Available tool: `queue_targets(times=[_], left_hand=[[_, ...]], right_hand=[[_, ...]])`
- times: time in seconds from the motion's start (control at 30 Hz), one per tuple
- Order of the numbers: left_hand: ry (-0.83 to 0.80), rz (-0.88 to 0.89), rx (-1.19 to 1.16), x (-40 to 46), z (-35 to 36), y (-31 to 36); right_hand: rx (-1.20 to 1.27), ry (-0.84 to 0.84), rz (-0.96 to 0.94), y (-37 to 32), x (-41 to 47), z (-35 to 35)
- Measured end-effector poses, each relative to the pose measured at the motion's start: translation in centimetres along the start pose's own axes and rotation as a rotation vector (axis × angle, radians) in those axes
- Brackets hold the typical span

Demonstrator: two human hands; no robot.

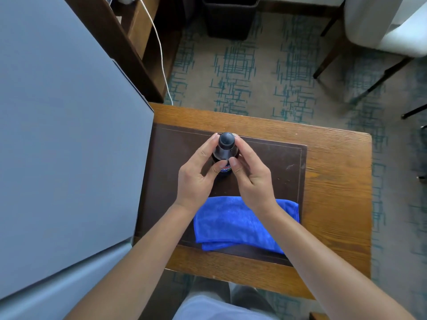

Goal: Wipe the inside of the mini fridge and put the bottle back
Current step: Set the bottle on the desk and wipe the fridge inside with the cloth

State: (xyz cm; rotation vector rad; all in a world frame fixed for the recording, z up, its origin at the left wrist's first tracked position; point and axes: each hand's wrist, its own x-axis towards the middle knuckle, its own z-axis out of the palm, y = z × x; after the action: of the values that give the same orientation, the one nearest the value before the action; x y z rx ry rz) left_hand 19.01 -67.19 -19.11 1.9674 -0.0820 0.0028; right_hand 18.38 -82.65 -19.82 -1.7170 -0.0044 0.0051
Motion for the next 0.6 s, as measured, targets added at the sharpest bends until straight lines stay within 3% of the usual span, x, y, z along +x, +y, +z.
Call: queue_targets(times=[0.33,0.6], left_hand=[[0.087,-0.017,0.137,-2.3,-0.4,0.7],[0.063,-0.065,0.158,-2.8,-0.9,1.1]], right_hand=[[-0.344,-0.055,-0.180,0.1,-1.4,-0.6],[-0.419,-0.027,-0.075,-1.5,-2.0,-2.2]])
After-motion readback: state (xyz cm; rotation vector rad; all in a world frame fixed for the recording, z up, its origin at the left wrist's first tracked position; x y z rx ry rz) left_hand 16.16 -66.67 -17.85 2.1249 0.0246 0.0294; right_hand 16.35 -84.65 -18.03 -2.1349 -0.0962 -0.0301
